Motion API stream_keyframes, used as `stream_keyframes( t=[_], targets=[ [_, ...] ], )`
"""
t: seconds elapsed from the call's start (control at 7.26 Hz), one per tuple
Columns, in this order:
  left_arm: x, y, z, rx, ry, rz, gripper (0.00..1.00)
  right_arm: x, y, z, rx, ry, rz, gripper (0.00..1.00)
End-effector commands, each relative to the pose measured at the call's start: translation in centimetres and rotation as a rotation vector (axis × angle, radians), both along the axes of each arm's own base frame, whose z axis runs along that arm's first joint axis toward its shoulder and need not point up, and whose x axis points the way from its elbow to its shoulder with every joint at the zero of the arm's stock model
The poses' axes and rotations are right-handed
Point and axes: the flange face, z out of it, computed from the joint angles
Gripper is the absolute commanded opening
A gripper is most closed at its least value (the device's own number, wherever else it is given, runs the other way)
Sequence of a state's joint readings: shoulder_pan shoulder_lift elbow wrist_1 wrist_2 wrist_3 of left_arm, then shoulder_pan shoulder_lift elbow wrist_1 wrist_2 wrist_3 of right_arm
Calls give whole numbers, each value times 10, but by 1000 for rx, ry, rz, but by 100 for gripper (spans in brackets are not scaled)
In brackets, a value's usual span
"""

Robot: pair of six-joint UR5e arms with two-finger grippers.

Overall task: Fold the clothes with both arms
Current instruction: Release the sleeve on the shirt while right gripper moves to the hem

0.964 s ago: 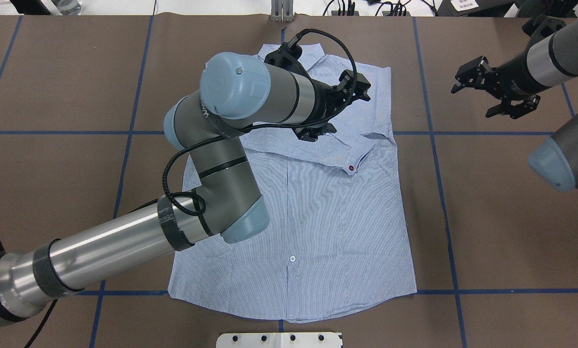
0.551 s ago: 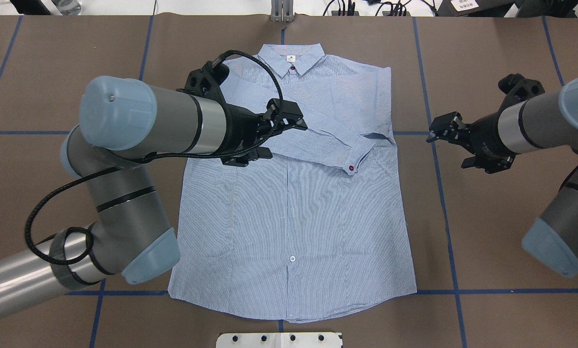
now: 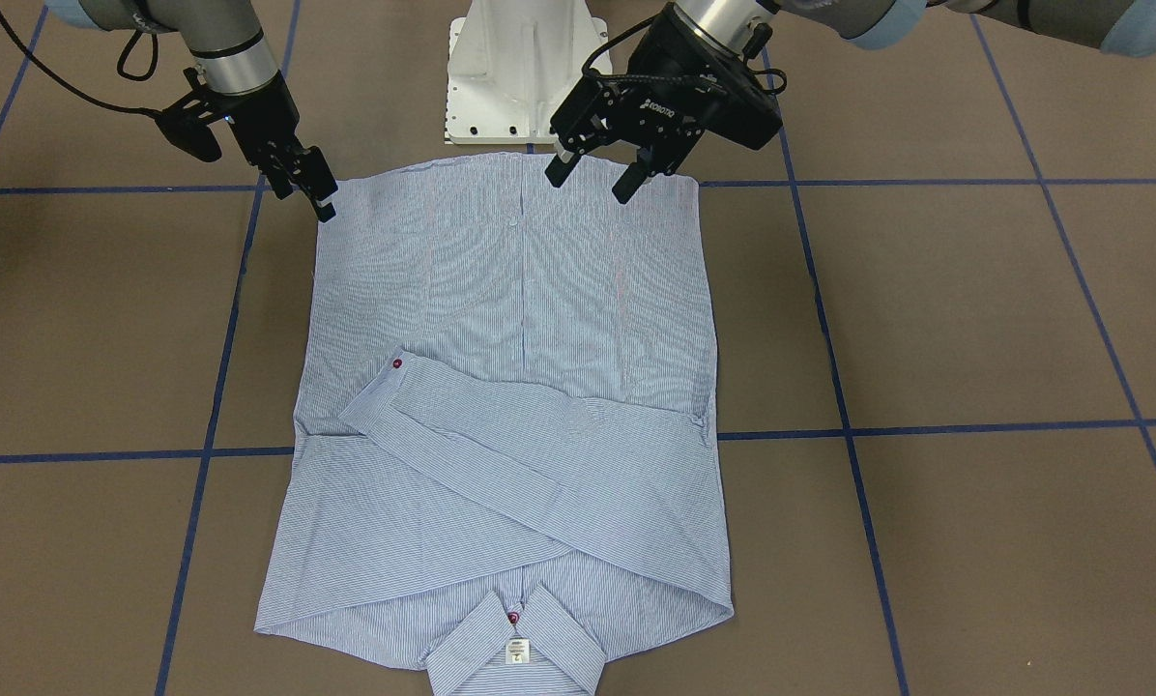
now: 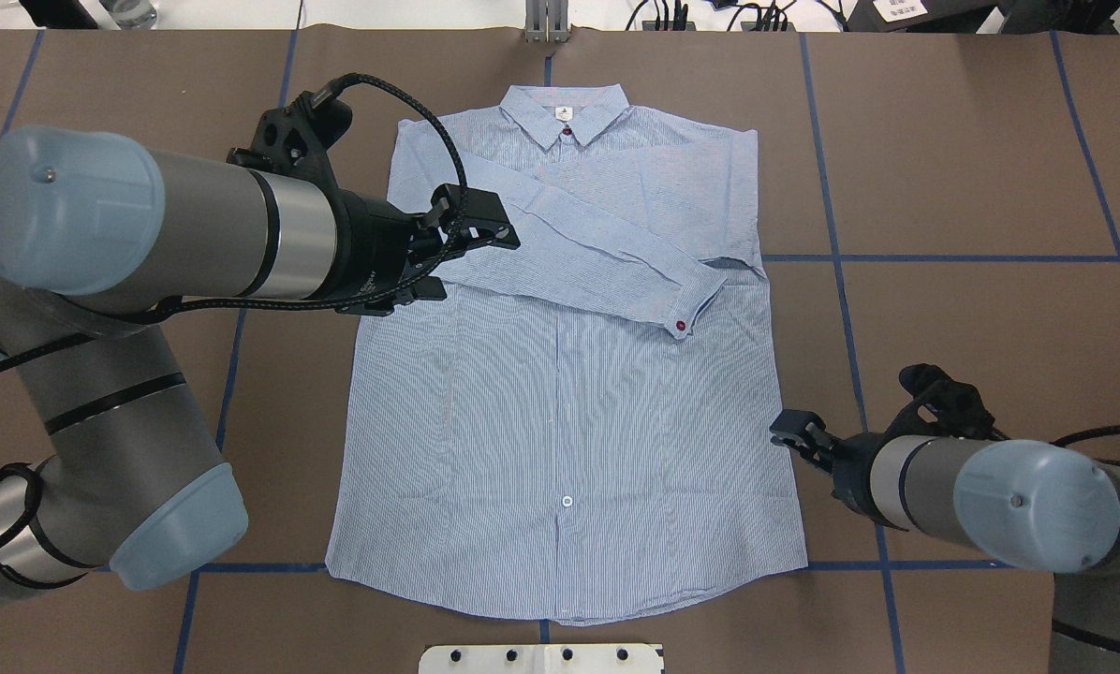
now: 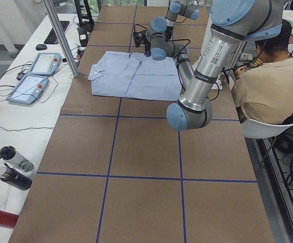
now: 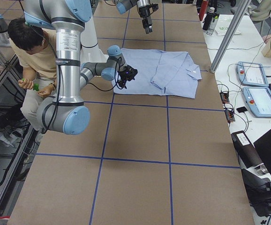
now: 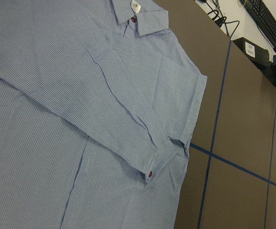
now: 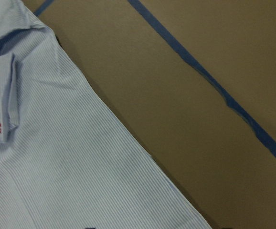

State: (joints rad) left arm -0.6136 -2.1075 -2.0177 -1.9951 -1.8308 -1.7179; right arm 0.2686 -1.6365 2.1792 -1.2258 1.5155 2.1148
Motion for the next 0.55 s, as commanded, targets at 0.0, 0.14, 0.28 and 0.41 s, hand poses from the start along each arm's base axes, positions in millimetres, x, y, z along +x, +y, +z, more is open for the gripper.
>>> stream_keyframes(
  t=[0.0, 0.14, 0.28, 0.41],
  targets=[
    [0, -1, 1, 5, -7, -35, 95, -14, 34, 12, -42, 10, -4, 79],
    [2, 0, 10, -4, -21, -34, 95, -24, 48, 16, -49, 15, -10, 78],
    [3, 0, 11, -4, -24, -32, 95, -25, 51, 18, -62, 13, -8, 78],
    [4, 0, 13, 4, -30, -28, 95, -30, 54, 21, -61, 20, -15, 78]
  ],
)
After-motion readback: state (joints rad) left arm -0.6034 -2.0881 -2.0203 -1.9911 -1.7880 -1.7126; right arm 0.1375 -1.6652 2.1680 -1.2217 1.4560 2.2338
